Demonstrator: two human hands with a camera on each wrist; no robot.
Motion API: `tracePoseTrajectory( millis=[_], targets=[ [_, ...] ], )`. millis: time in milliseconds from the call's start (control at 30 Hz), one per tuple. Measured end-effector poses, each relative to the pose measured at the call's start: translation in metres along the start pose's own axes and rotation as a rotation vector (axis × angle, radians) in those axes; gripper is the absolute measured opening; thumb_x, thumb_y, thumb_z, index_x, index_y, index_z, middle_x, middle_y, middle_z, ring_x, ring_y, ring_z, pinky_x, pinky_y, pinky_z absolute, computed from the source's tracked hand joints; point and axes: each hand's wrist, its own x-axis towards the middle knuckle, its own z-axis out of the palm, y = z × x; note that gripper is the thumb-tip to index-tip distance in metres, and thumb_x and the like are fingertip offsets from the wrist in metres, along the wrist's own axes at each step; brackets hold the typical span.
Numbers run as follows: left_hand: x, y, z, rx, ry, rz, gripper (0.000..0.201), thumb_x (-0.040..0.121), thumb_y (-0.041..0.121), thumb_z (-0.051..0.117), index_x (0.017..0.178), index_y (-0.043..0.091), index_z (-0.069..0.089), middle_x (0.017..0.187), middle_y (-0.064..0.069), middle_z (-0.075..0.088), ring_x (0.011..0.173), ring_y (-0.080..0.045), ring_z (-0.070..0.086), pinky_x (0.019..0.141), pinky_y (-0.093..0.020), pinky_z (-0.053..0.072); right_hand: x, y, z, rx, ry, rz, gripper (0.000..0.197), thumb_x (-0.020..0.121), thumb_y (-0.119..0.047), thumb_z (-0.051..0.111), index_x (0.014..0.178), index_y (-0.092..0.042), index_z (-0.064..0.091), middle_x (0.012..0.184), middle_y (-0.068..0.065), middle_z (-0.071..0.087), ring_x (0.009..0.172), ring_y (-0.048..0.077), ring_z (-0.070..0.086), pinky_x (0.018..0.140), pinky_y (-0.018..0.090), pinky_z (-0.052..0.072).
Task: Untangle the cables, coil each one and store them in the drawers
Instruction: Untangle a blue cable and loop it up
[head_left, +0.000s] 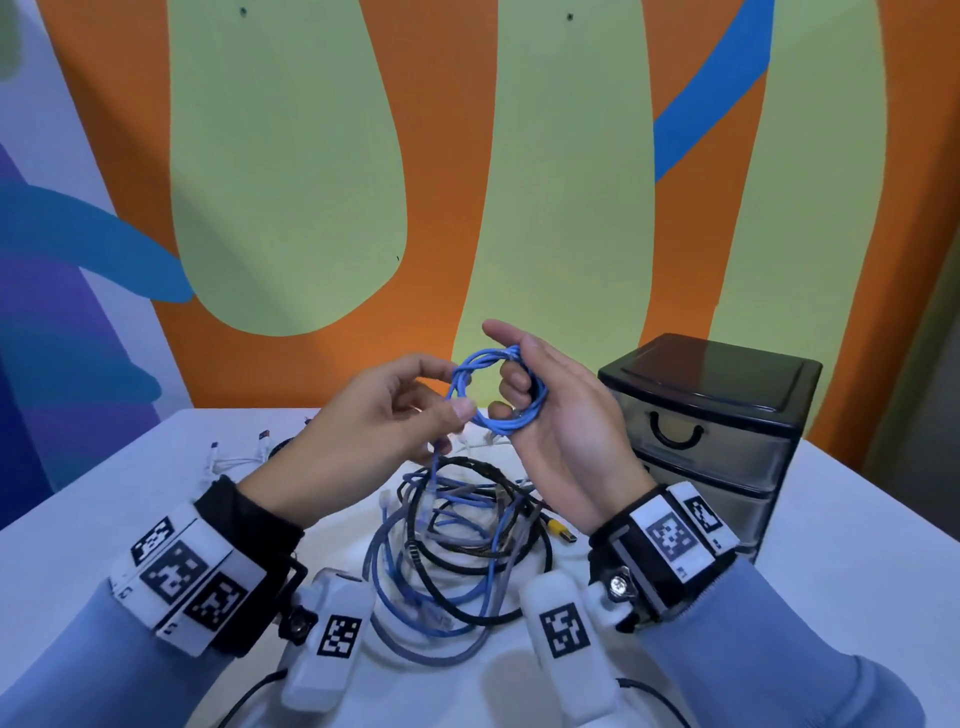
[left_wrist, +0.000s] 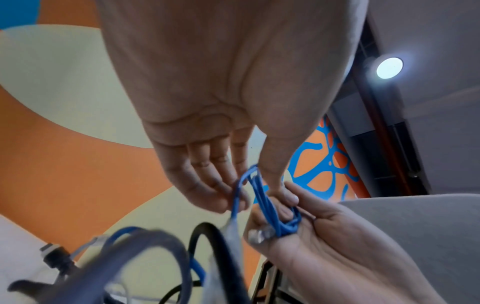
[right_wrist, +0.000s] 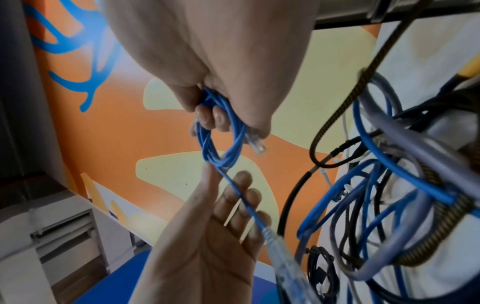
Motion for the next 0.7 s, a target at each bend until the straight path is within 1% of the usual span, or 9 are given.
tracePoseTrajectory(
  millis=[100, 167, 233, 300, 433, 467, 567, 633, 700],
  targets=[
    [0.001, 0.002, -0.009, 0.001, 0.08, 0.039, 0.017, 0.099, 0.012, 0.07, 0.116, 0.013, 0.074, 0.079, -0.007, 0.075, 0.066, -0.014, 0.06, 0.066, -0.021, 0.052, 0.001, -0.002, -0.005, -0.075, 0.033, -0.036, 0.034, 0.111, -0.016, 0.043, 0.13, -0.002, 0.068, 0.074, -0.001, 0.042, 0.066, 0.008, 0.04, 0.068, 0.022, 0.034],
    [0.001, 0.002, -0.015, 0.038, 0.154, 0.096, 0.015, 0.1, 0.009, 0.069, 0.11, 0.015, 0.079, 0.076, -0.002, 0.074, 0.063, -0.009, 0.056, 0.063, -0.018, 0.047, 0.0, -0.002, -0.004, -0.204, 0.044, -0.058, 0.033, 0.112, -0.017, 0.043, 0.127, -0.006, 0.07, 0.075, -0.001, 0.048, 0.069, 0.006, 0.046, 0.07, 0.016, 0.04],
    [0.002, 0.002, -0.017, 0.102, 0.199, 0.153, 0.017, 0.101, 0.009, 0.069, 0.108, 0.018, 0.08, 0.078, 0.001, 0.076, 0.066, -0.006, 0.06, 0.067, -0.017, 0.048, -0.001, -0.001, -0.003, -0.277, 0.029, -0.049, 0.034, 0.112, -0.02, 0.042, 0.127, -0.011, 0.071, 0.077, -0.002, 0.053, 0.073, 0.008, 0.044, 0.068, 0.02, 0.036],
    [0.003, 0.0, -0.016, 0.192, 0.261, 0.218, 0.017, 0.101, 0.011, 0.07, 0.107, 0.022, 0.08, 0.082, 0.004, 0.078, 0.075, -0.006, 0.067, 0.072, -0.023, 0.053, -0.001, -0.001, -0.003, -0.277, -0.011, -0.016, 0.034, 0.112, -0.02, 0.042, 0.129, -0.011, 0.069, 0.08, -0.001, 0.055, 0.074, 0.011, 0.043, 0.068, 0.025, 0.034],
    [0.001, 0.002, -0.023, 0.399, 0.466, 0.384, 0.011, 0.099, 0.02, 0.074, 0.106, 0.025, 0.081, 0.086, 0.012, 0.079, 0.081, -0.01, 0.071, 0.075, -0.033, 0.055, -0.004, -0.002, -0.001, -0.268, -0.134, 0.087, 0.034, 0.112, -0.021, 0.045, 0.133, -0.006, 0.067, 0.081, 0.006, 0.058, 0.078, 0.018, 0.053, 0.082, 0.042, 0.052],
    [0.0, 0.003, -0.025, 0.472, 0.504, 0.439, 0.01, 0.099, 0.022, 0.075, 0.106, 0.023, 0.081, 0.088, 0.011, 0.078, 0.079, -0.012, 0.069, 0.074, -0.035, 0.054, -0.005, -0.002, 0.0, -0.279, -0.159, 0.107, 0.035, 0.111, -0.025, 0.047, 0.131, -0.005, 0.068, 0.08, 0.007, 0.059, 0.078, 0.018, 0.056, 0.084, 0.042, 0.053],
    [0.001, 0.0, -0.028, 0.698, 0.525, 0.61, 0.011, 0.099, 0.024, 0.077, 0.104, 0.016, 0.081, 0.089, 0.005, 0.076, 0.074, -0.017, 0.06, 0.071, -0.037, 0.05, -0.008, -0.002, 0.005, -0.361, -0.197, 0.152, 0.042, 0.108, -0.038, 0.051, 0.119, -0.004, 0.073, 0.076, 0.008, 0.061, 0.072, 0.015, 0.059, 0.08, 0.031, 0.055],
    [0.003, -0.004, -0.03, 0.819, 0.509, 0.668, 0.016, 0.101, 0.028, 0.073, 0.103, 0.014, 0.08, 0.091, 0.001, 0.073, 0.079, -0.025, 0.061, 0.072, -0.042, 0.05, -0.009, -0.001, 0.006, -0.392, -0.212, 0.142, 0.04, 0.109, -0.036, 0.05, 0.112, -0.004, 0.074, 0.074, 0.007, 0.063, 0.071, 0.015, 0.06, 0.08, 0.03, 0.055],
    [0.006, -0.006, -0.032, 0.918, 0.529, 0.658, 0.019, 0.103, 0.032, 0.071, 0.103, 0.015, 0.081, 0.094, -0.003, 0.065, 0.085, -0.028, 0.057, 0.072, -0.046, 0.047, -0.009, 0.0, 0.006, -0.381, -0.208, 0.111, 0.036, 0.11, -0.031, 0.049, 0.111, -0.003, 0.072, 0.072, 0.007, 0.062, 0.07, 0.016, 0.059, 0.083, 0.034, 0.056]
  ],
)
